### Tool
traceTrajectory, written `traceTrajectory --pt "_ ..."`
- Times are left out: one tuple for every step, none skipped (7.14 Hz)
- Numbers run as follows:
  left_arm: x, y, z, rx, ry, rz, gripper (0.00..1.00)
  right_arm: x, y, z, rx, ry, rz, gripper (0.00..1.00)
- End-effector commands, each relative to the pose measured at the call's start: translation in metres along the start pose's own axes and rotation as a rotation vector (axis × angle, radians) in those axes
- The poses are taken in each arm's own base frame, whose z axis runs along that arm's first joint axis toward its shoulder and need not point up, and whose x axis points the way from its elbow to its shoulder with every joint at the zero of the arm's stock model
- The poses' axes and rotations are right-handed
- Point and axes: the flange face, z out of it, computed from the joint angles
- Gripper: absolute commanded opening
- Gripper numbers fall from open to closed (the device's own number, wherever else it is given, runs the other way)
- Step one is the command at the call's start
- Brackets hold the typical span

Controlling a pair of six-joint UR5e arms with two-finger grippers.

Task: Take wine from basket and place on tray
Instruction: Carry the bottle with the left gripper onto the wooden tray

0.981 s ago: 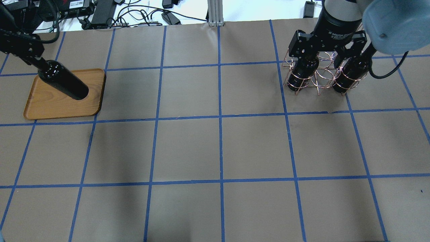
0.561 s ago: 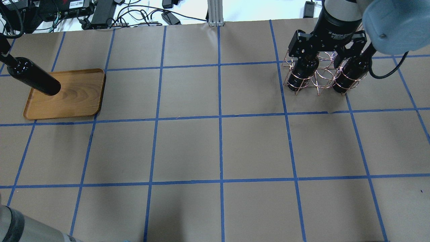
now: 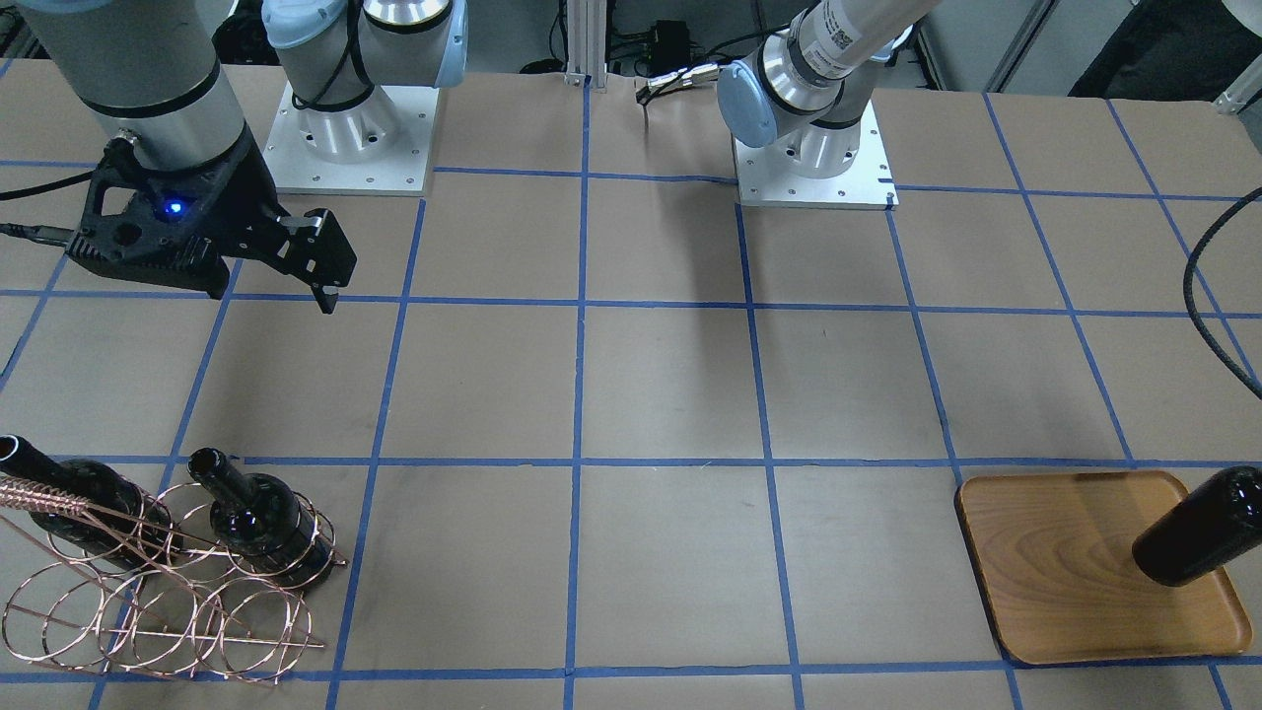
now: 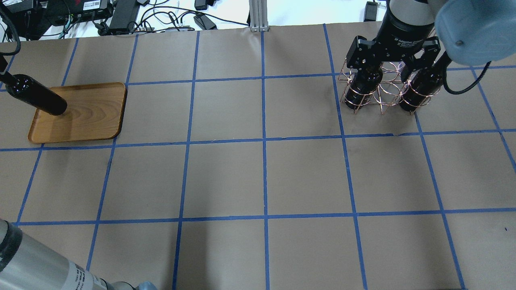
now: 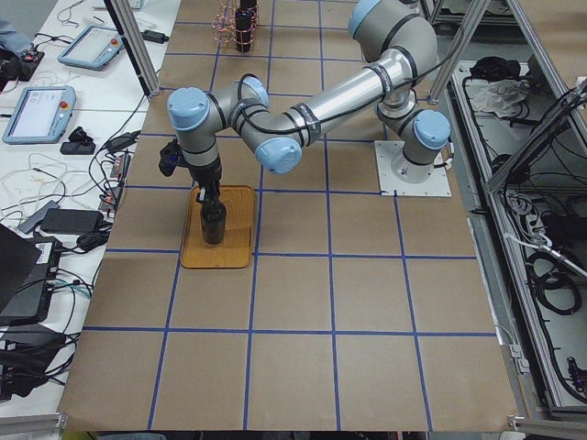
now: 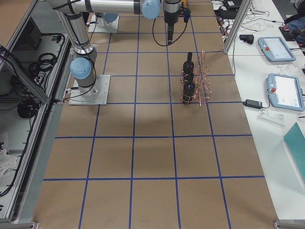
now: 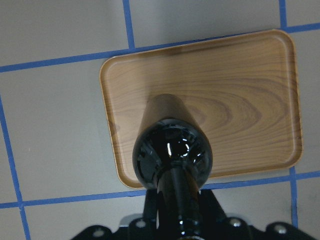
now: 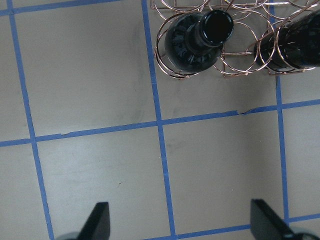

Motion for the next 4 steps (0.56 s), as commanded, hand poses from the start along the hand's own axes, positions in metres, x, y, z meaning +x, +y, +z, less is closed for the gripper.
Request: traceTrajectory --pt "-0.0067 0.0001 0.0110 -0.004 0.019 -0.010 0.00 0.0000 0.0000 0.0000 0.000 0.000 0.000 1.00" --pt "-0.0069 -0.0002 0.0121 -0.004 0.022 -0.014 0.00 0.0000 0.0005 -0.0008 0.001 -0.001 0.000 1.00" --pt "-0.0067 -0.0020 0.0164 -0.001 0.035 -0.021 0.00 -0.0001 0.0000 0.0000 0.000 -0.001 0.000 1.00" --pt "-0.0067 -0.0017 0.0186 -0.006 0.038 -0.036 0.06 0.0000 0.0005 -0.0008 0.001 -0.001 0.000 1.00"
